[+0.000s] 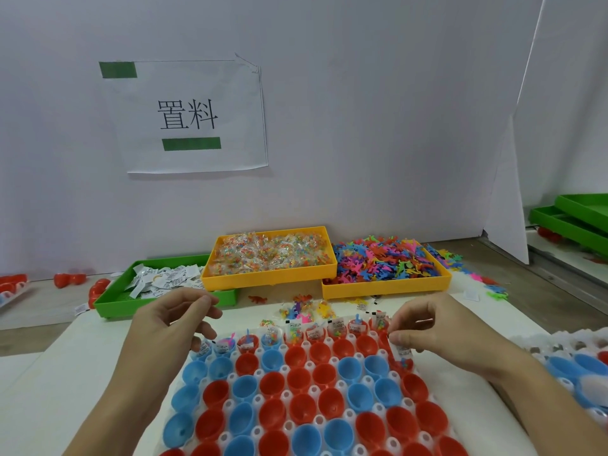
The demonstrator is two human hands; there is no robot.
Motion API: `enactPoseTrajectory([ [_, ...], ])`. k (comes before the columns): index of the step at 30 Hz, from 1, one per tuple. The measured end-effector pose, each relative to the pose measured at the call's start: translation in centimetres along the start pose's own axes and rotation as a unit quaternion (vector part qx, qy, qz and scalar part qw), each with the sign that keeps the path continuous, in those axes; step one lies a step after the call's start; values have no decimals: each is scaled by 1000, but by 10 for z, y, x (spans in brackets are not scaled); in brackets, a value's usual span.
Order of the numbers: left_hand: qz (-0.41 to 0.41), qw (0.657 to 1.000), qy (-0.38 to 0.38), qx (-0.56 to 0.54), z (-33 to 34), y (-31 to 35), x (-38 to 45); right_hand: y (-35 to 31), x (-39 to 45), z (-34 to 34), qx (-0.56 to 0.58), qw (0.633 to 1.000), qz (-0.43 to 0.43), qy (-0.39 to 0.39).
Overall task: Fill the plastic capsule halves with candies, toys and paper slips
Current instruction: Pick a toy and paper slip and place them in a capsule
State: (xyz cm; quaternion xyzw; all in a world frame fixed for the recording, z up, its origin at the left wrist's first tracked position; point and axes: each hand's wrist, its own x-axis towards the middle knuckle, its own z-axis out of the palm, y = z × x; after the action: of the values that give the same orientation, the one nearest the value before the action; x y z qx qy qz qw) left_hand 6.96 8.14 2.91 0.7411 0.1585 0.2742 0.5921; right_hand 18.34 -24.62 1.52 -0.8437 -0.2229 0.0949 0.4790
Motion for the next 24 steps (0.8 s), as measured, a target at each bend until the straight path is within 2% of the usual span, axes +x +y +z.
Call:
enactPoseTrajectory([
  [15,-1,1000,-6,5,1,2,-2,-2,-3,-4,-34,999,9,-6],
  [21,-1,1000,-10,11,2,1,-2,-6,-6,-6,-46,997,8,-57],
  [24,-1,1000,-17,12,2,1,-2,-5,-5,-6,-34,999,5,-40],
])
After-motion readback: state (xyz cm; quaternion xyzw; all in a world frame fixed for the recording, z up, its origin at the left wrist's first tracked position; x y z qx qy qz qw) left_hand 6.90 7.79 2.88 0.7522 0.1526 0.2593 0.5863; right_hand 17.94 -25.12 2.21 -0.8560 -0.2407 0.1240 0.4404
